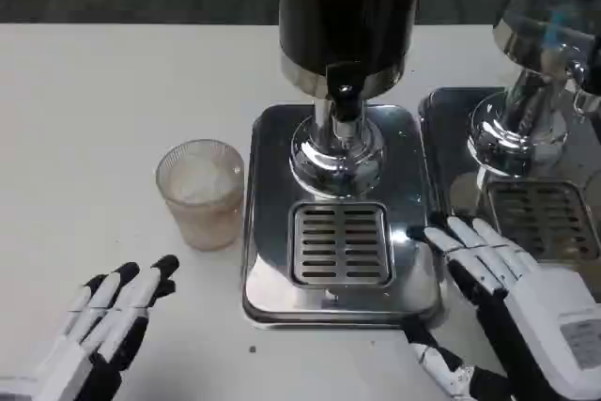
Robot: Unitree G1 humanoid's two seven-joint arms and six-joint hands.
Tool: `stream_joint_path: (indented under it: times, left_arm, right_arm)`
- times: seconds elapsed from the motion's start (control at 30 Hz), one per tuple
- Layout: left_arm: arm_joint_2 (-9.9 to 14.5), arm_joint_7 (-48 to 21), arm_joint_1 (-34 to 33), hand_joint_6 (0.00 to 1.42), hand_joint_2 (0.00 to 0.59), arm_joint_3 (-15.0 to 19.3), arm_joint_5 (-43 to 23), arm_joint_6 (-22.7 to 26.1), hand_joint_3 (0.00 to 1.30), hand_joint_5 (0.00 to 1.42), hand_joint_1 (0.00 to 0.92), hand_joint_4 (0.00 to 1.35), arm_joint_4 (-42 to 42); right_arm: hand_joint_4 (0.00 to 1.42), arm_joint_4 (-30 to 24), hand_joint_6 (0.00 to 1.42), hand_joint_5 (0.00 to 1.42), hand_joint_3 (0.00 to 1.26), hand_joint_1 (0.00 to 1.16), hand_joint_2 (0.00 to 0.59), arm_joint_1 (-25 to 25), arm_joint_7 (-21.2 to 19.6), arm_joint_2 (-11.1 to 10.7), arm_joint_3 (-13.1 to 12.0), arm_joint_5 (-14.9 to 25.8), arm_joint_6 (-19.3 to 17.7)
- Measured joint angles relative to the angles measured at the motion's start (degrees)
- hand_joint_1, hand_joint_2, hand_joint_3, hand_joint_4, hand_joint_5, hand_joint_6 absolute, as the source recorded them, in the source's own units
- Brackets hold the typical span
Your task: Grasp the cup under the faucet to collect the drink, then remove the cup.
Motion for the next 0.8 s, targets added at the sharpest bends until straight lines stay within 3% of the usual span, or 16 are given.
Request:
stream_joint_path:
  times: [0.43, 0.8]
  left_arm:
    - [1.13, 0.0, -0.87, 0.0, 0.112, -1.28, -0.06, 1.02, 0.0, 0.0, 0.0, 0.0, 0.22]
    - [1.91, -0.04, -3.61, 0.0, 0.082, -2.39, -2.97, 1.68, 0.0, 0.0, 0.0, 0.0, 1.77]
  right_arm:
    - [0.09, -0.53, 0.14, 0.08, 0.18, 0.4, 0.414, 2.64, -5.28, -0.49, 1.3, -5.69, 0.12]
    - [0.1, 0.87, 0.14, 0.08, 0.21, 0.4, 0.414, 3.07, -6.91, -1.12, 1.69, -4.92, 0.13]
